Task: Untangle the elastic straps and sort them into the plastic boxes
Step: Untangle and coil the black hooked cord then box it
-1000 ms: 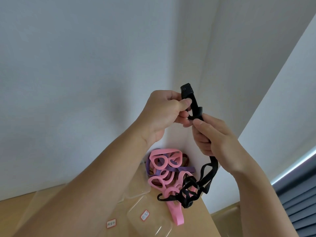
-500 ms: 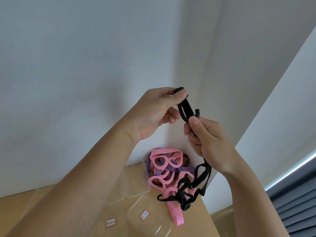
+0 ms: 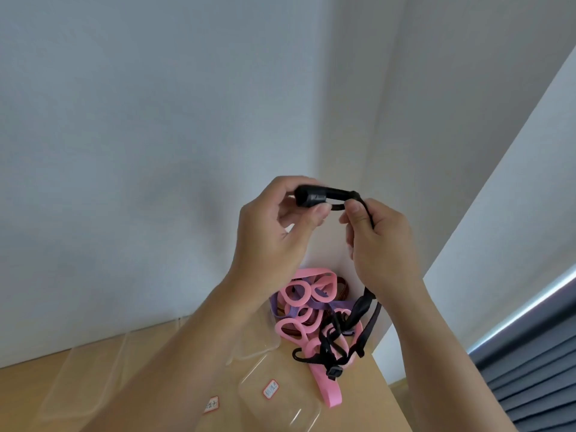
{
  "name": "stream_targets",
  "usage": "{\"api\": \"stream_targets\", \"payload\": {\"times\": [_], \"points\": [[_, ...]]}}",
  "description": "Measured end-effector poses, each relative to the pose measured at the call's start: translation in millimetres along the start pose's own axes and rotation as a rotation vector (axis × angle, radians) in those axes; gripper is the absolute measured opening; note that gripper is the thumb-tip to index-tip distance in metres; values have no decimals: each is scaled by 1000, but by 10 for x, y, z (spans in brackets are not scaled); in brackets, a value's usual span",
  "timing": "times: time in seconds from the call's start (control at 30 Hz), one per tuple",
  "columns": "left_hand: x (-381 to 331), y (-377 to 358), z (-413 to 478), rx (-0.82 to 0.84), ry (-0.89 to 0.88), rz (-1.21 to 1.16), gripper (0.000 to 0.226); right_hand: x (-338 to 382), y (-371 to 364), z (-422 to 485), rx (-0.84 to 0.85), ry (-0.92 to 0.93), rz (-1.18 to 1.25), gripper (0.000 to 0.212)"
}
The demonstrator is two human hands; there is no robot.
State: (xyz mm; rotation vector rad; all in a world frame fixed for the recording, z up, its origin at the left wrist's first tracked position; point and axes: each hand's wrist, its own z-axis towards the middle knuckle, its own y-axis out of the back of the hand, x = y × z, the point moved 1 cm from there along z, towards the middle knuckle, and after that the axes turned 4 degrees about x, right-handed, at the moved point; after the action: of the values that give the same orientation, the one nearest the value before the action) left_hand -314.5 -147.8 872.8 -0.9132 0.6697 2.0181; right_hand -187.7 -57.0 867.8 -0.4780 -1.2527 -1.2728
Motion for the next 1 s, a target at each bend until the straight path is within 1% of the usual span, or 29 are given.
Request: {"api": "stream_targets", "payload": {"times": [0.03, 0.1, 0.17, 0.2, 0.3, 0.43, 0.5, 0.6, 0.7, 0.77, 0.9, 1.0], "points": [[13, 10, -69, -3, 2, 7, 21, -5, 1, -1, -33, 42, -39, 34], [-10, 69, -162, 15, 69, -25, 15, 4, 9, -7, -92, 157, -135, 28], [-63, 171, -184, 56, 179, -50, 24, 24, 28, -11, -107, 281, -205, 24], [-86, 231, -171, 84, 232, -22, 27, 33, 37, -10, -92, 344, -230, 25], [-165, 386, -76, 178, 352, 85, 19, 53, 22, -33, -5, 491, -254, 36], [-281, 469, 49, 317, 439, 48, 14, 111, -4, -84, 60, 590, -213, 38], [-307, 483, 84, 385, 427, 88, 7, 132, 6, -82, 83, 603, -214, 38], [-319, 488, 115, 434, 419, 123, 7, 154, 31, -74, 102, 593, -221, 37], [-340, 469, 129, 457, 447, 65, 12, 161, 44, -79, 130, 609, -244, 25], [-340, 444, 126, 469, 455, 11, 15, 167, 38, -85, 136, 622, -252, 25], [-315, 426, 110, 422, 456, -127, 20, 163, -50, -122, 92, 582, -295, 38], [-290, 416, 96, 354, 444, -181, 22, 149, -148, -163, 96, 490, -264, 42]]}}
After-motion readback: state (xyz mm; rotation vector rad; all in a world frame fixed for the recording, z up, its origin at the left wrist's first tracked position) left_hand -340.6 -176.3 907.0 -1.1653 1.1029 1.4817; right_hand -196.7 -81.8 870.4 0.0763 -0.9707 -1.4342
